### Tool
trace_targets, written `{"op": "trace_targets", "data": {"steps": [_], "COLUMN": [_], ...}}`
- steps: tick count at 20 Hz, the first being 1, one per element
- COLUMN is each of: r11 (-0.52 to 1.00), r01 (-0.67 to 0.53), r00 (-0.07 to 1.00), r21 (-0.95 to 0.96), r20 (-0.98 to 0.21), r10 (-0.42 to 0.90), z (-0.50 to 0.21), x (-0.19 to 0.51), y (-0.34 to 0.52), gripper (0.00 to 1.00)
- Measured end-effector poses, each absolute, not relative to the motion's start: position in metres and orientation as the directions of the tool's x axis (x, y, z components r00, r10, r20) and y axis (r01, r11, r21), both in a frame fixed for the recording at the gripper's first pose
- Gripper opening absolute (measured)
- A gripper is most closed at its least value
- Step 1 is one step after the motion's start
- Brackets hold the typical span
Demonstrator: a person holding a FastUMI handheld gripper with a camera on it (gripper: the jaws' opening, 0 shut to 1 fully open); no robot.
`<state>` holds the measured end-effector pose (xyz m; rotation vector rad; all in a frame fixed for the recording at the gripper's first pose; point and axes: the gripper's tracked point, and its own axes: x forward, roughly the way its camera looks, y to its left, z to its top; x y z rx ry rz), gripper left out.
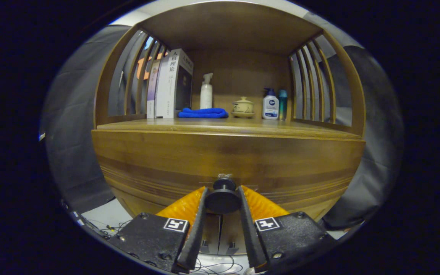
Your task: Pull open the drawer, take out the items inside it, and place them on the countertop above the cabinet.
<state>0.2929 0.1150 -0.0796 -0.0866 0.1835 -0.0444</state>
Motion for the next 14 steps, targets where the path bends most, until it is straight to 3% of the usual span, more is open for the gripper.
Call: {"op": "trace_targets", "data": {"steps": [8, 14], "r11": [0.994, 0.995], "r01": [0.041, 0.040], "r00": [0.982, 0.978], "r21": [-0.103, -0.097], "r20": [-0.181, -0.199], "r10": [-0.059, -0.059], "z": [-0.0809, -0.0833], "x": [0.2946, 0.2948], "y": [0.1181, 0.1165], "gripper": [0.38, 0.35]}}
